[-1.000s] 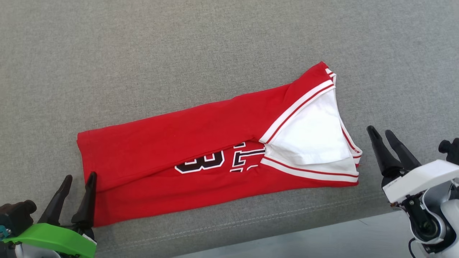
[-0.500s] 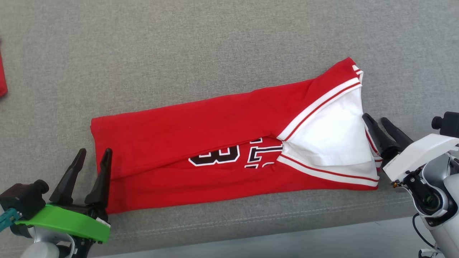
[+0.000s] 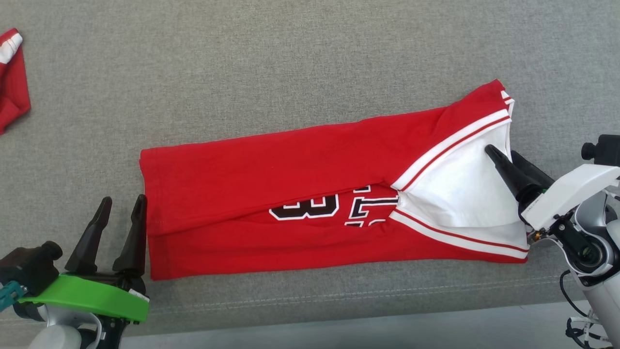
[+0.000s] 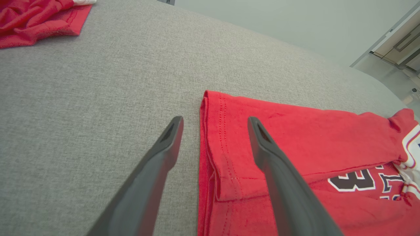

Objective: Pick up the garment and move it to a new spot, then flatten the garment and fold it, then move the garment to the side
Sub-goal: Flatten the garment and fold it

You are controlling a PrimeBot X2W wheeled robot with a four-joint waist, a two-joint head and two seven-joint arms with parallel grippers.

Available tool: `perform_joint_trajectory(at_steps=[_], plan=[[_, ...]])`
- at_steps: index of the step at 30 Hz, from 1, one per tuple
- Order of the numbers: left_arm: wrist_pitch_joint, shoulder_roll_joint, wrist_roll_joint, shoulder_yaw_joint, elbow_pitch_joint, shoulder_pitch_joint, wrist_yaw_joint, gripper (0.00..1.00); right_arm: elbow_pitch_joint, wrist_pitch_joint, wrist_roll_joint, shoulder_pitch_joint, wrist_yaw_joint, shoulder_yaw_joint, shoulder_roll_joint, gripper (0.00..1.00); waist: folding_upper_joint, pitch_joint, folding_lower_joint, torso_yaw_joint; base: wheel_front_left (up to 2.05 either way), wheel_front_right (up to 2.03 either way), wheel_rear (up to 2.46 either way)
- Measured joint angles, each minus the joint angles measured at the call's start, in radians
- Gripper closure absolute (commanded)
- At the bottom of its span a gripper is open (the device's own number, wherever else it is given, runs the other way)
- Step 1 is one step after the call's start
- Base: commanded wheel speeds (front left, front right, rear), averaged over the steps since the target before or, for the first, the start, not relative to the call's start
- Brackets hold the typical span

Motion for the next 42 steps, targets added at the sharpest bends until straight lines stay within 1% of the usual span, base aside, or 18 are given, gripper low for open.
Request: perform_joint_trajectory(at_steps=[7,8,9,10,11,12,13,15,18,24,28,38,42], plan=[[0.000,-0.009,0.001,0.002,0.001,0.000,0.000,0.00,0.020,0.073,0.037,-0.019,0.021,0.015,-0.010,0.01,0.0000,-0.009,0.0000,-0.001,0.00,0.00,0.00],[0.000,-0.009,0.002,0.003,0.001,0.000,0.000,0.00,0.021,0.084,0.043,-0.020,0.026,0.017,-0.011,0.12,0.0000,-0.010,0.0000,-0.002,0.00,0.00,0.00],[0.000,-0.010,0.003,0.004,0.001,0.000,0.000,0.00,0.022,0.092,0.051,-0.020,0.028,0.018,-0.011,0.20,0.0000,-0.010,0.0000,-0.002,0.00,0.00,0.00],[0.000,-0.012,0.008,0.004,0.001,0.000,0.000,0.00,0.025,0.105,0.062,-0.020,0.034,0.019,-0.010,0.20,0.0000,-0.011,0.0000,-0.002,0.00,0.00,0.00],[0.000,-0.014,0.014,0.004,0.000,0.000,0.000,0.00,0.026,0.117,0.073,-0.020,0.035,0.023,-0.009,0.29,0.0000,-0.012,0.0000,-0.002,0.00,0.00,0.00],[0.000,-0.017,0.022,0.003,0.000,0.000,-0.001,0.00,0.028,0.127,0.081,-0.020,0.040,0.026,-0.008,0.36,0.0000,-0.013,0.0000,-0.001,0.00,0.00,0.00],[0.000,-0.017,0.022,0.003,0.000,0.000,-0.001,0.00,0.028,0.127,0.081,-0.020,0.040,0.026,-0.008,0.59,0.0000,-0.013,0.0000,-0.001,0.00,0.00,0.00],[0.000,-0.026,0.027,0.003,0.000,0.000,-0.002,0.00,0.033,0.138,0.086,-0.020,0.043,0.032,-0.006,1.00,0.0000,-0.017,0.0000,0.001,0.00,0.00,0.00],[0.000,-0.029,0.027,0.003,0.001,0.000,-0.003,0.00,0.040,0.141,0.088,-0.020,0.052,0.038,0.005,1.00,0.0000,-0.023,0.0000,0.003,0.00,0.00,0.00],[0.000,-0.032,0.027,0.010,0.001,0.001,-0.006,0.00,0.043,0.145,0.088,-0.021,0.053,0.030,0.001,1.00,0.0000,-0.034,0.0000,0.005,0.00,0.00,0.00],[0.000,-0.041,0.032,0.012,0.003,0.001,-0.009,0.00,0.053,0.145,0.088,-0.021,0.060,0.019,-0.003,1.00,0.0000,-0.047,0.0000,0.005,0.00,0.00,0.00],[0.000,-0.070,0.041,0.012,0.016,0.008,-0.012,0.00,0.054,0.135,0.098,-0.012,0.060,-0.033,-0.056,1.00,0.0000,-0.089,0.0000,0.014,0.00,0.00,0.00],[0.000,-0.090,0.043,0.015,0.024,0.015,-0.019,0.00,0.033,0.136,0.107,0.004,0.060,-0.041,-0.070,1.00,0.0001,-0.110,0.0001,0.023,0.00,0.00,0.00]])
